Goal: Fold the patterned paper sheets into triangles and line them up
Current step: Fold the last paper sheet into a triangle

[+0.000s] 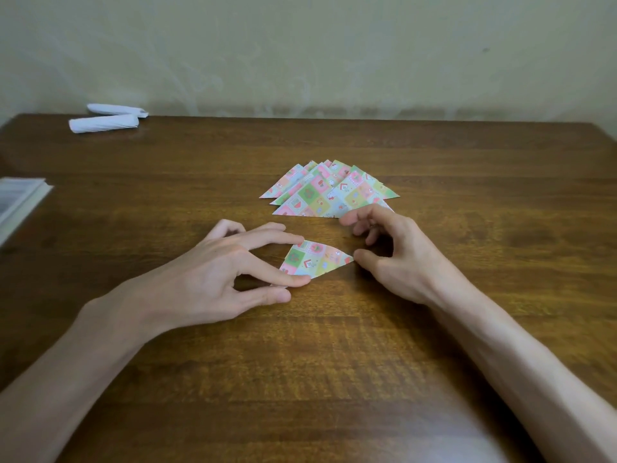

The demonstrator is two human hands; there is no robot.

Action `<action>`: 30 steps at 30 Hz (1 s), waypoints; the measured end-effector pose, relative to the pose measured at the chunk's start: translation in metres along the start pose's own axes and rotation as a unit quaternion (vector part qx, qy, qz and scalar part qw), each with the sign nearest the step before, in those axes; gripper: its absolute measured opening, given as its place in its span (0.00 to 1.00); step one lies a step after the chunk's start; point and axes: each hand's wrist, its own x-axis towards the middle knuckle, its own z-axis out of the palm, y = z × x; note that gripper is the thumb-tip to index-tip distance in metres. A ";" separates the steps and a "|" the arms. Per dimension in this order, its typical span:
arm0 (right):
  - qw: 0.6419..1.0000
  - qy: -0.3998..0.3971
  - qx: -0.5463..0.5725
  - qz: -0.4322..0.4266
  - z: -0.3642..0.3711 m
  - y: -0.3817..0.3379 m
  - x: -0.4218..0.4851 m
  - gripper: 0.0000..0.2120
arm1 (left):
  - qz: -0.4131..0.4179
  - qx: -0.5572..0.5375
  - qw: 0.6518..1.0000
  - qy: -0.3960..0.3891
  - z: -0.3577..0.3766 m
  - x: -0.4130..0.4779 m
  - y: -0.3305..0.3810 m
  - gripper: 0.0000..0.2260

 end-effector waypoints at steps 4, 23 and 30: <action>0.999 0.029 0.013 -0.034 0.002 0.001 -0.004 0.15 | 0.000 0.006 0.997 0.074 0.004 0.003 0.002 0.11; 0.967 0.077 -0.211 -0.117 0.025 -0.002 -0.006 0.20 | -0.155 -0.004 0.969 0.191 -0.008 0.002 0.001 0.12; 0.996 0.039 -0.041 -0.069 0.023 -0.008 -0.007 0.06 | -0.209 -0.010 0.968 0.137 -0.006 0.004 -0.005 0.27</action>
